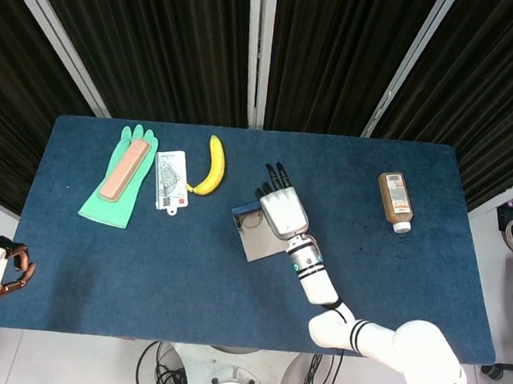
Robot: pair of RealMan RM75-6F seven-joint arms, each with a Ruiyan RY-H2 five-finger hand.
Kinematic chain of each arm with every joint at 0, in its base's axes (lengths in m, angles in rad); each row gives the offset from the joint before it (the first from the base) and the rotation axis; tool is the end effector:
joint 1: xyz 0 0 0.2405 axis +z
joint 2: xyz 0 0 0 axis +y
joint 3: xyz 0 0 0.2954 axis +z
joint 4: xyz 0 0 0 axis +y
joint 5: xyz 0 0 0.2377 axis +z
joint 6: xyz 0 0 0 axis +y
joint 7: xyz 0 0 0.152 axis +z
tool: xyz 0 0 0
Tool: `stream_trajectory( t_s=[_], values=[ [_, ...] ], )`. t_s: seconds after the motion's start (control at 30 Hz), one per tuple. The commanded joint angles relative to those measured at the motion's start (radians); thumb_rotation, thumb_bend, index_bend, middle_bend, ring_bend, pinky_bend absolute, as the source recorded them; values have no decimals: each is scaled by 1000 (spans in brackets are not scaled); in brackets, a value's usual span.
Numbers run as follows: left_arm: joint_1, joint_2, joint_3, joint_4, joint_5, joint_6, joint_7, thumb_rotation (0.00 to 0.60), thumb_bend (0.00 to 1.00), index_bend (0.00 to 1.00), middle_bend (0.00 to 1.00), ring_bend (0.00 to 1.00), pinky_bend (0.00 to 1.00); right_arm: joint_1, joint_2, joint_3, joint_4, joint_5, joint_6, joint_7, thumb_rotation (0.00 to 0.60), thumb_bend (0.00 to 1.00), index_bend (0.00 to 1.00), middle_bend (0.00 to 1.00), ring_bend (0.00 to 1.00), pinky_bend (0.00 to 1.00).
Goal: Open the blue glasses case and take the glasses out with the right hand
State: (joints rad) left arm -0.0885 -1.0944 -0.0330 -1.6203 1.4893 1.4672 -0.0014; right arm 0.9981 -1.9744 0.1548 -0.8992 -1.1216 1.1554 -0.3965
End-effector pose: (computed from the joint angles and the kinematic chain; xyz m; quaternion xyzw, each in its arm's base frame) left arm -0.3608 0.1916 0.1549 -0.6002 -0.3943 -0.3743 0.5866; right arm -0.0968 -0.4345 -0.1280 0.7316 -0.2191 0.4205 0.4899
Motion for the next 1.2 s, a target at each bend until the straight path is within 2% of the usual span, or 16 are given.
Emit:
stream_trajectory(
  t_s=[0.03,0.27,0.47,0.53,0.67,0.73,0.83,0.9,1.0,1.1,1.2],
  values=[
    [0,0,0,0,0,0,0,600,373,659,665,428,353,-16,-36,3,56,-36,2,13,600,461,606,377,0,0],
    [0,0,0,-1,-1,-1,0,600,374,660,665,429,336,-29,-58,19,99,-72,-20,19,600,462,606,373,0,0],
    [0,0,0,-1,-1,-1,1,600,373,660,665,428,338,-24,-15,71,26,4,-162,-45,600,430,587,354,0,0],
    [0,0,0,-1,-1,-1,1,600,373,659,665,428,338,-14,18,93,-18,56,-234,-96,600,391,526,331,0,0],
    [0,0,0,-1,-2,-1,1,600,373,660,665,429,338,-4,83,122,-112,153,-310,-200,600,294,209,249,0,0],
    [-1,0,-1,-2,-3,-2,1,600,373,659,665,429,338,-8,117,132,-170,189,-318,-228,600,252,93,223,0,0],
    [-1,1,0,-2,-3,-2,1,600,373,659,665,428,338,-22,170,138,-262,209,-308,-236,600,230,30,204,0,0],
    [0,1,0,-2,-2,-2,1,600,373,659,665,429,338,-35,205,134,-321,199,-298,-223,600,227,23,197,0,0],
    [0,1,0,-3,-2,-1,1,600,373,659,665,429,338,-70,282,104,-441,125,-284,-165,600,226,29,194,0,0],
    [0,1,0,-2,-2,-1,2,600,373,660,665,429,338,-108,352,58,-526,34,-265,-111,600,280,161,201,0,0],
    [0,0,0,-3,-2,-1,5,600,373,659,665,429,338,-133,394,15,-565,-23,-259,-79,600,321,296,209,0,0]
  ],
)
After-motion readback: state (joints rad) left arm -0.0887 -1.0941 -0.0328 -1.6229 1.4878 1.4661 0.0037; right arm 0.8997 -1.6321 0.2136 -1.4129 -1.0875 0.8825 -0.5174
